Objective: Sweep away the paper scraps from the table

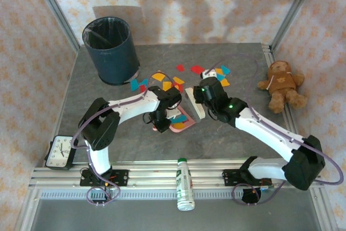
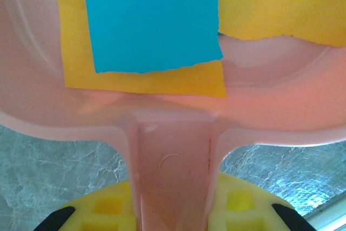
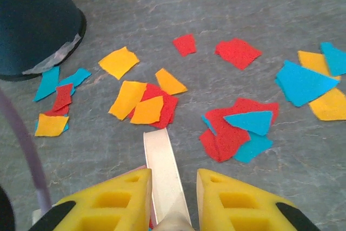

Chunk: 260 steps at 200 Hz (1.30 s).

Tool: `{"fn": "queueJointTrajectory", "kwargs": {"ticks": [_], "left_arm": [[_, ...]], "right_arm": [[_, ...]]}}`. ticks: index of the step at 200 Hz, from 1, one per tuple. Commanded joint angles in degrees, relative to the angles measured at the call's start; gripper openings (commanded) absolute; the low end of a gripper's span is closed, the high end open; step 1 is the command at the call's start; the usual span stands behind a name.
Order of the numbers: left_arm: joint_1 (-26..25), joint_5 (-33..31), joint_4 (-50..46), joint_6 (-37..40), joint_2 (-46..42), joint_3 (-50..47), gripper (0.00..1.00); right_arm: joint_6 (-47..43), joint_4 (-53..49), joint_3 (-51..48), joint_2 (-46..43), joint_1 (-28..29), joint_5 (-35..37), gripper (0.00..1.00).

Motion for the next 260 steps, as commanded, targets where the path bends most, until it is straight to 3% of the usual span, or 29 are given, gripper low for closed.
{"fn": "queueJointTrajectory", "kwargs": {"ticks": [1, 64, 121, 260], "left_arm": [[1.07, -2.01, 2.26, -0.99, -4.73, -0.82, 0.00], [2.55, -0.35, 4.07, -3.70, -12.18, 0.92, 0.00], [5.34, 3.73, 4.32, -6.35, -17.30, 4.75, 0.00], [17.87, 1.61, -2.35, -12.09, -15.92, 25.05, 0.00]], "right_arm": [[1.63, -1.08, -1.19, -5.07, -1.68, 6.07, 0.00], [1.00, -4.88, -4.79, -12.25, -6.90, 6.93, 0.00], [0.54, -5.04, -6.47, -14.50, -7.71, 5.58, 0.00], [-0.40, -2.75, -7.92, -13.06, -7.75, -4.08, 0.00]]}}
